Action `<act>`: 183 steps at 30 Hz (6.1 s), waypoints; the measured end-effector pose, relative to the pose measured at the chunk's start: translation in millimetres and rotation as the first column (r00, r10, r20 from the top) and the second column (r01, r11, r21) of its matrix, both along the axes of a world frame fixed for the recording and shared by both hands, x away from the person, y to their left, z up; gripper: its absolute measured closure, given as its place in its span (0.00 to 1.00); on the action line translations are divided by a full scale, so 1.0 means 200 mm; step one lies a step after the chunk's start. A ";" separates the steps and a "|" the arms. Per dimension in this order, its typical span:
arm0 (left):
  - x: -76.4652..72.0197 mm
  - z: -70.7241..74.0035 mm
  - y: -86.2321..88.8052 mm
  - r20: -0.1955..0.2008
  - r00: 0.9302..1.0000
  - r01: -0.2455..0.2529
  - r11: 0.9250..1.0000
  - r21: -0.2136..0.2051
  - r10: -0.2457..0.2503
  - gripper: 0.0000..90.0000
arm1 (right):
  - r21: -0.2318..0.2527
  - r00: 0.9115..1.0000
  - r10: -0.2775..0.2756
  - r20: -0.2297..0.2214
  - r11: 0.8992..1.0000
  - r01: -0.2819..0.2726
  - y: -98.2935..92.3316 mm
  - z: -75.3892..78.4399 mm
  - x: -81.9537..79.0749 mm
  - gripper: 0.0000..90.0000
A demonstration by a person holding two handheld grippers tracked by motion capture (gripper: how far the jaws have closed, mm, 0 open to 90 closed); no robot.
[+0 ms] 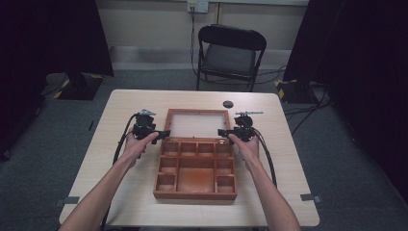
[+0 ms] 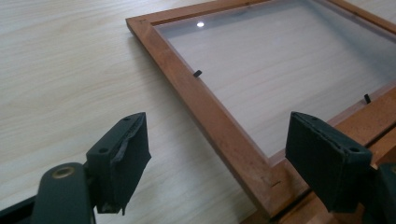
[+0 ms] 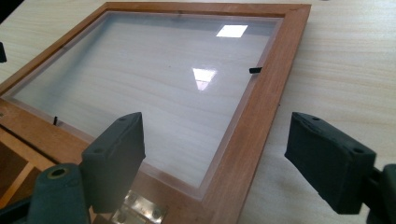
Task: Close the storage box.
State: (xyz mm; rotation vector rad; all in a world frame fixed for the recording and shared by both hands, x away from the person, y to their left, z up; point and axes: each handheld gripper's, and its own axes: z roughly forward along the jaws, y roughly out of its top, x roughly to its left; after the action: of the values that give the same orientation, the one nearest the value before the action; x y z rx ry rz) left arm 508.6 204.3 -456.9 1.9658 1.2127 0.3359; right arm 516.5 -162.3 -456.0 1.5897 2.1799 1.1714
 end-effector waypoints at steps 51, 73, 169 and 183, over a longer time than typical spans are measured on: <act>0.13 -0.11 -0.09 -0.179 0.983 0.005 0.986 -0.168 -0.035 0.13 | 0.105 0.990 0.025 -0.136 0.994 -0.011 0.03 -0.10 0.07 0.17; 0.11 -0.02 -0.06 -0.084 0.995 0.042 0.990 -0.134 -0.054 0.30 | 0.033 0.999 -0.016 -0.042 0.999 0.017 0.05 0.00 0.03 0.30; -0.24 0.32 0.06 0.155 0.975 0.189 0.960 -0.206 -0.158 0.52 | 0.117 0.981 0.055 0.185 0.990 -0.077 -0.03 0.34 -0.34 0.35; -0.32 0.34 0.09 0.155 0.977 0.176 0.965 -0.196 -0.146 0.54 | 0.093 0.977 0.061 0.202 0.992 -0.081 -0.07 0.37 -0.42 0.47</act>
State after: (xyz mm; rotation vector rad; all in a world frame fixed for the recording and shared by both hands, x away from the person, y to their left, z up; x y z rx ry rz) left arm 443.6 221.9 -389.2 1.8129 0.9518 0.2466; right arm 431.7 -176.8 -383.0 1.3730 2.0942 1.4173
